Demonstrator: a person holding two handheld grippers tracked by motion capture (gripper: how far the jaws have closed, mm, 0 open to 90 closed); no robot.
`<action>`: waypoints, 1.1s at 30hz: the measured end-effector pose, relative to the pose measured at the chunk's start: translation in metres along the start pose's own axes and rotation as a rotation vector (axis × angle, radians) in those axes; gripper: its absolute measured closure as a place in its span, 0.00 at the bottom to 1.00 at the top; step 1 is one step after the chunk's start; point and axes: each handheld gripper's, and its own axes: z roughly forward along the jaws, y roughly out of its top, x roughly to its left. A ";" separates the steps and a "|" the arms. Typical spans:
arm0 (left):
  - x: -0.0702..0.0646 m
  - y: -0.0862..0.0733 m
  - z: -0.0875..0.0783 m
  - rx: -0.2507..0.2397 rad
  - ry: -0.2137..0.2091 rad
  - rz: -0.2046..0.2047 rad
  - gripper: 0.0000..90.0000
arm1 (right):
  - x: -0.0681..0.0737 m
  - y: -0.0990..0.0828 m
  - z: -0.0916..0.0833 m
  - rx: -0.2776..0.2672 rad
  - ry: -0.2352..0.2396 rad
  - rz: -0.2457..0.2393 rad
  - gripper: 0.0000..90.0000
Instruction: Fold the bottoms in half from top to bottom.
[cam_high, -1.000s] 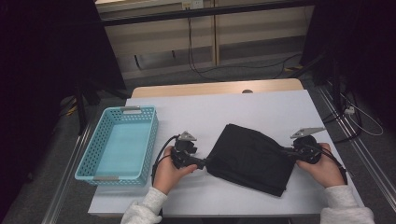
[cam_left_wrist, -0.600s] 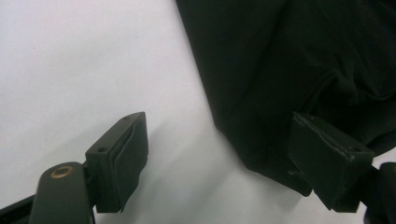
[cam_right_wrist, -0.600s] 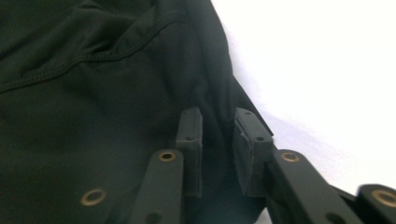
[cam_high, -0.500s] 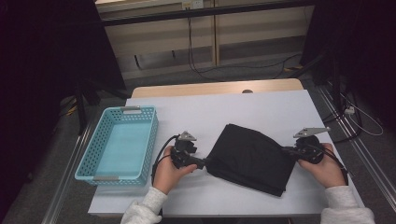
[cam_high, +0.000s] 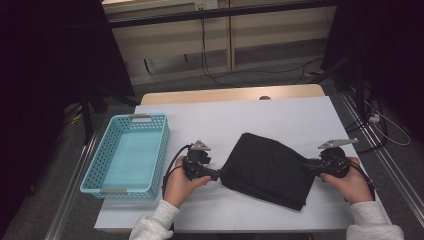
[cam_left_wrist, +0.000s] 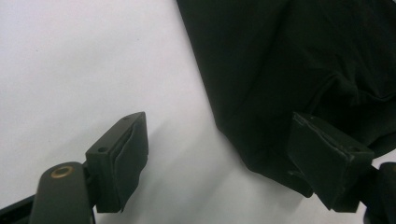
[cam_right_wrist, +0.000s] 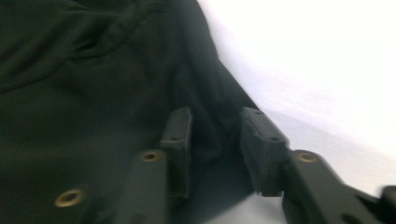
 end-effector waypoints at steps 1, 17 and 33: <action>0.000 0.000 0.000 0.001 -0.001 0.000 0.23 | 0.001 0.000 0.000 0.003 0.022 0.001 0.86; 0.002 0.002 -0.003 -0.016 0.007 -0.008 0.23 | 0.018 0.023 0.005 -0.063 0.060 -0.062 0.96; 0.002 0.001 -0.003 -0.011 0.001 -0.007 0.23 | 0.002 0.008 -0.008 -0.019 0.003 -0.047 0.96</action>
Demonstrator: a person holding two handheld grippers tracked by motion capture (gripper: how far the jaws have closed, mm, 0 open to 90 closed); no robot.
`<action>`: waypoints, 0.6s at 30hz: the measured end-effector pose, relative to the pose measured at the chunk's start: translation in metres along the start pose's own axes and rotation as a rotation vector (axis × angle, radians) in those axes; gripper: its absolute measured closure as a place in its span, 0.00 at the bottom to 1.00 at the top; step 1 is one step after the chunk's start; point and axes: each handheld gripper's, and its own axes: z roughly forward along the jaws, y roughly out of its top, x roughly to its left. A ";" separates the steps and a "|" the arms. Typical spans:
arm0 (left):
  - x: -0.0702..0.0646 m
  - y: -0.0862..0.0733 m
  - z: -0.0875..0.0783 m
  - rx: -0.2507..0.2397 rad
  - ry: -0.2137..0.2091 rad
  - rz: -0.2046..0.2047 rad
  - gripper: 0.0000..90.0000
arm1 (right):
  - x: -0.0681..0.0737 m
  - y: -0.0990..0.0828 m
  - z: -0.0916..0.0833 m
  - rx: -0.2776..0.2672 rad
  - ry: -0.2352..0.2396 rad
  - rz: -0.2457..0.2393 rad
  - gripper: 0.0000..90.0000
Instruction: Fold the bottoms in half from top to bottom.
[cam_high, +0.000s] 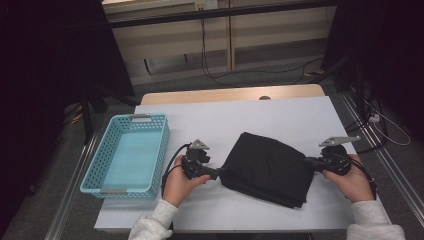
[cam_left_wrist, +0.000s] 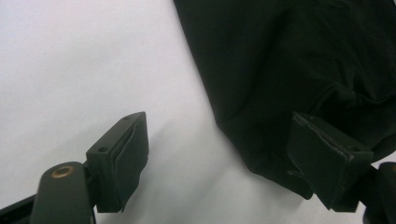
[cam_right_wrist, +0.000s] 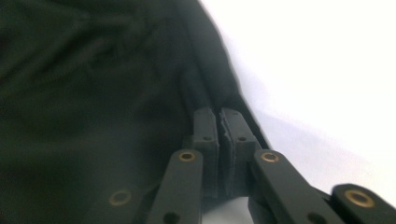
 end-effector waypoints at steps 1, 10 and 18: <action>0.000 0.000 0.000 -0.002 -0.001 -0.002 0.23 | 0.000 -0.001 0.001 0.013 0.001 -0.001 0.96; 0.002 0.000 -0.001 0.000 0.004 -0.004 0.23 | -0.004 -0.001 0.003 -0.046 -0.077 0.061 0.56; 0.001 0.000 -0.001 -0.006 0.006 -0.012 0.22 | 0.004 -0.002 0.015 0.017 -0.027 0.045 0.62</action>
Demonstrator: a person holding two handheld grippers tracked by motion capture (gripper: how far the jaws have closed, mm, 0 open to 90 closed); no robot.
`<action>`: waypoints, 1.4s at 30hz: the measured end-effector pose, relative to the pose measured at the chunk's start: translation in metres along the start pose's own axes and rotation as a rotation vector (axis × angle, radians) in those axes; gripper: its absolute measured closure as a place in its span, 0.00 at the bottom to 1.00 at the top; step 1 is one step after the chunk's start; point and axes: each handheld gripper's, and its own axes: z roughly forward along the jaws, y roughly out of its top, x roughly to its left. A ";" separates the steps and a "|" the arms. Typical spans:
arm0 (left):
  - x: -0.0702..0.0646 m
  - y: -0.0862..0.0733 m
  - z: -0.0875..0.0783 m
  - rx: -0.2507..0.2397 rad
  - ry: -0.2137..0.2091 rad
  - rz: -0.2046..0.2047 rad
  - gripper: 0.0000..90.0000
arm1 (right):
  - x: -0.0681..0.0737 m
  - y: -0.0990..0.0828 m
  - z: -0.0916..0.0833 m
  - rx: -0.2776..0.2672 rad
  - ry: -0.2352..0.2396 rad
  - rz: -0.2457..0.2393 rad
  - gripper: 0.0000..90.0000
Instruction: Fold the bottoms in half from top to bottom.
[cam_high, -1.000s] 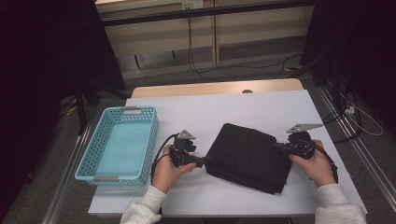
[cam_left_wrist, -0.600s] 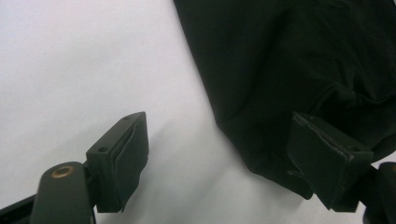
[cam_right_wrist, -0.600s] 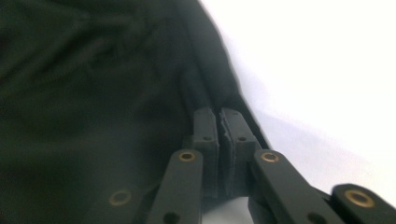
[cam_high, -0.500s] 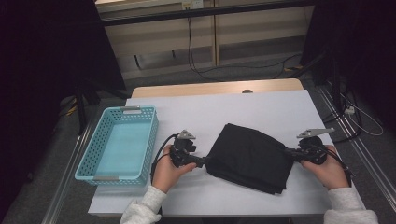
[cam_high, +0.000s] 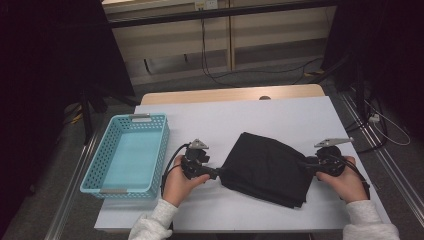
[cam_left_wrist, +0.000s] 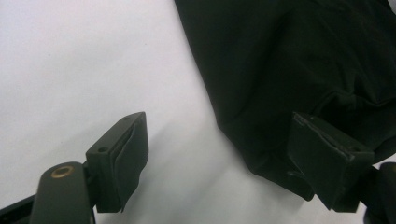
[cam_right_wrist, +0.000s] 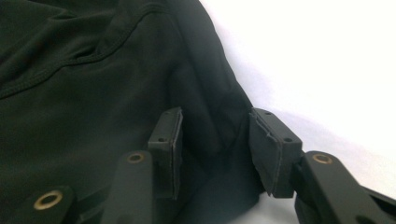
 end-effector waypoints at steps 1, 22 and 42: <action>0.000 0.000 -0.001 -0.004 0.003 -0.002 0.22 | 0.001 0.001 0.001 -0.003 -0.004 -0.010 0.60; -0.024 -0.005 0.015 0.039 0.000 0.013 0.15 | 0.001 0.006 0.016 -0.050 0.105 0.022 0.86; 0.007 0.010 0.000 0.031 -0.001 -0.138 0.96 | 0.017 0.005 -0.001 -0.114 0.043 -0.006 0.54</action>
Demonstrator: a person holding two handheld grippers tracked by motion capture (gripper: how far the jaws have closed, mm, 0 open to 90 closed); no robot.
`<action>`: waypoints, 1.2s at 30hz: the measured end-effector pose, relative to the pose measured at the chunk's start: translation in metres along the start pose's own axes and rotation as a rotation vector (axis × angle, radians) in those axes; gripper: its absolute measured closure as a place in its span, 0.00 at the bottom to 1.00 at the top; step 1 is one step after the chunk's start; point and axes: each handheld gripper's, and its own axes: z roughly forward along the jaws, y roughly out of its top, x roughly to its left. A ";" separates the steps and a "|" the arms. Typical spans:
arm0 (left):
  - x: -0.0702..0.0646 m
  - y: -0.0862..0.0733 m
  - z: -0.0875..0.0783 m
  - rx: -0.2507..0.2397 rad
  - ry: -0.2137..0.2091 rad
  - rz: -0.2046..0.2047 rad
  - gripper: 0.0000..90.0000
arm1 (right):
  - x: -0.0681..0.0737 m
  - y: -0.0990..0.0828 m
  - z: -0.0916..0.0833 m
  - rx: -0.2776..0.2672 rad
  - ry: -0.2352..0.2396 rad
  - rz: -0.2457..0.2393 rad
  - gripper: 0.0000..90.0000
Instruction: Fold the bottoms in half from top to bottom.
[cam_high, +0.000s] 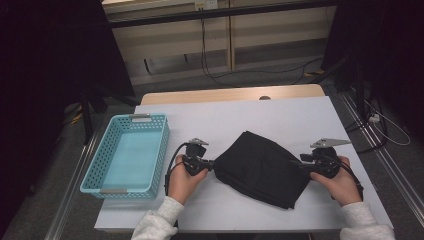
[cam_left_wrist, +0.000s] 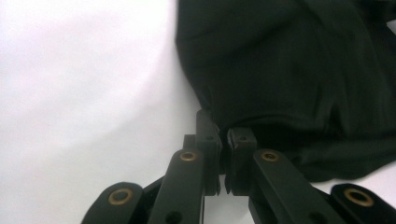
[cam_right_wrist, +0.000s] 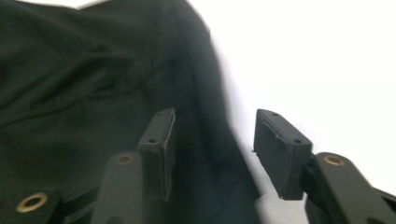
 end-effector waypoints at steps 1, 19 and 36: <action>0.004 0.003 -0.001 -0.005 0.002 -0.005 0.96 | 0.001 0.001 -0.003 -0.024 0.002 0.002 0.50; 0.047 0.039 0.016 -0.003 0.126 -0.095 0.90 | 0.051 -0.008 0.020 -0.041 0.015 0.017 0.28; 0.034 0.036 -0.008 0.008 0.143 -0.152 0.22 | 0.060 -0.018 0.023 -0.017 -0.077 0.029 0.43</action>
